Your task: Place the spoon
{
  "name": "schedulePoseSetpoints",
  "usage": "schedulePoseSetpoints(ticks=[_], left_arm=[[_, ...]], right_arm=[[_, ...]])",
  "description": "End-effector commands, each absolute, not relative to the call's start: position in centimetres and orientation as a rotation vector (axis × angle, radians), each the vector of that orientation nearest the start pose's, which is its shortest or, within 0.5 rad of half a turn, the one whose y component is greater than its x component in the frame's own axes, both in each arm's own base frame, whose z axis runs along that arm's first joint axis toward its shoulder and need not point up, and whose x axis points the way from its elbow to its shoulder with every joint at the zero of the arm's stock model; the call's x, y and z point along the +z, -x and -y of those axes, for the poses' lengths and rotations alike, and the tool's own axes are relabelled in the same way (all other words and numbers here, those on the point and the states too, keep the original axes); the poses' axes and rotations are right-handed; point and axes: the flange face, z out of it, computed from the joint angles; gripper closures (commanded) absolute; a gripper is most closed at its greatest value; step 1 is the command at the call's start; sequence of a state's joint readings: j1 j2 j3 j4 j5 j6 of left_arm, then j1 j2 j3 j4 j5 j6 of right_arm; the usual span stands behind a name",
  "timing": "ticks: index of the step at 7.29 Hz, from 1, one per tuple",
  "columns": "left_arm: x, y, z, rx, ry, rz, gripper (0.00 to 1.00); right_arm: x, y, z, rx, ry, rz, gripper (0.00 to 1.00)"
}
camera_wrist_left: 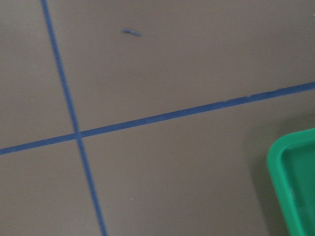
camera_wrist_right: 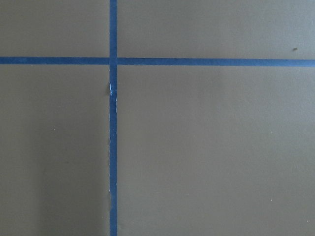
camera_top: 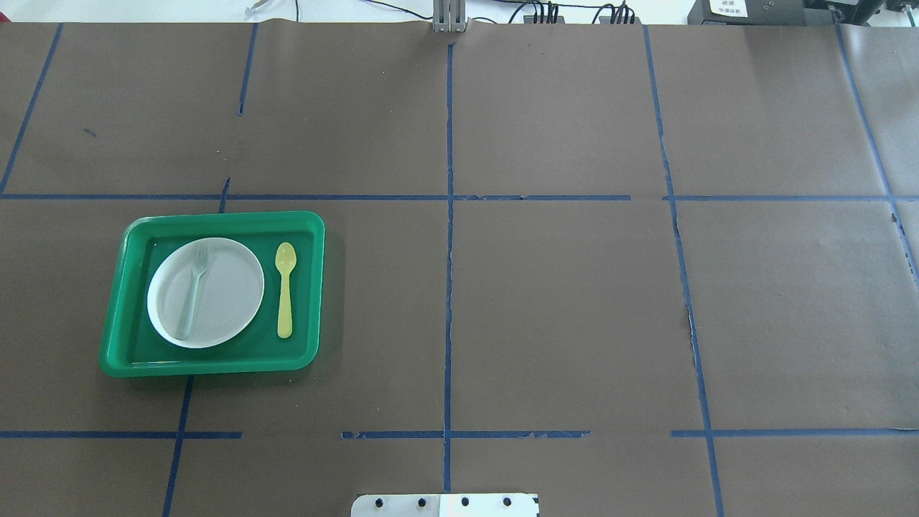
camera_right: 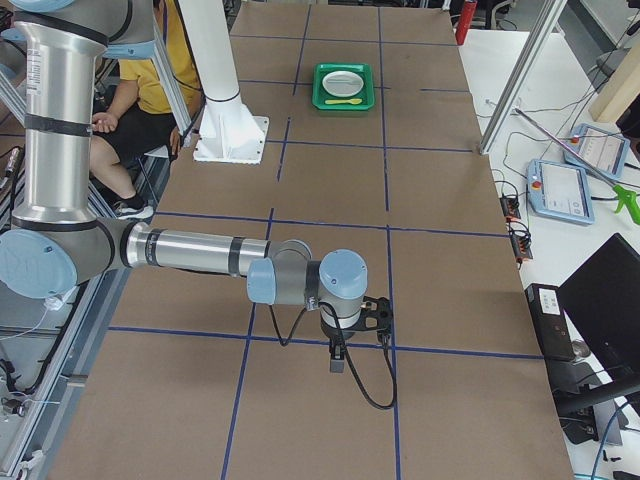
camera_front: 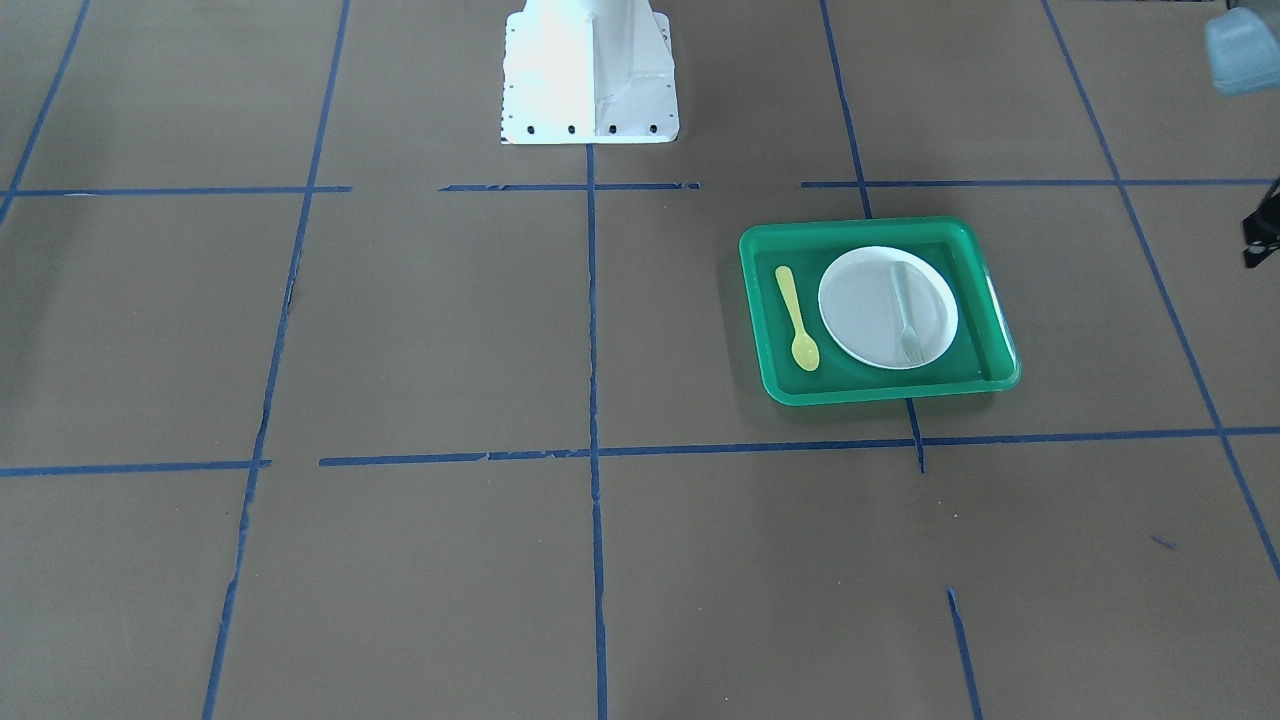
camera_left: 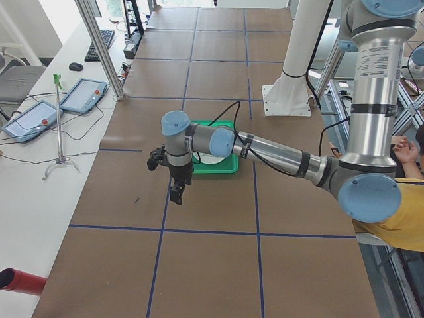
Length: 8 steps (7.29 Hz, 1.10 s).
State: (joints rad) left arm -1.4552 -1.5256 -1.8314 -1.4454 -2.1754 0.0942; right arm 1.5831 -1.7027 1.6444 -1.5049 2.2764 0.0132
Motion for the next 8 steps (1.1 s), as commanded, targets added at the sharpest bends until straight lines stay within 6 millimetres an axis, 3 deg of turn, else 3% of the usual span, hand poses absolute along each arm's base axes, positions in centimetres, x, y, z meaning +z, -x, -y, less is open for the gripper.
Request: schedulePoseSetpoints(ticks=[1, 3, 8], left_arm=[[63.3, 8.1, 41.2, 0.201, -0.073, -0.745, 0.0], [65.0, 8.5, 40.6, 0.176, -0.041, -0.745, 0.0], [64.7, 9.0, 41.1, 0.168, -0.055, -0.748, 0.0]], right_arm=[[68.2, -7.4, 43.5, 0.022, -0.007, 0.706, 0.0], [68.2, -7.4, 43.5, 0.022, -0.007, 0.706, 0.0], [68.2, -7.4, 43.5, 0.022, -0.007, 0.706, 0.0]])
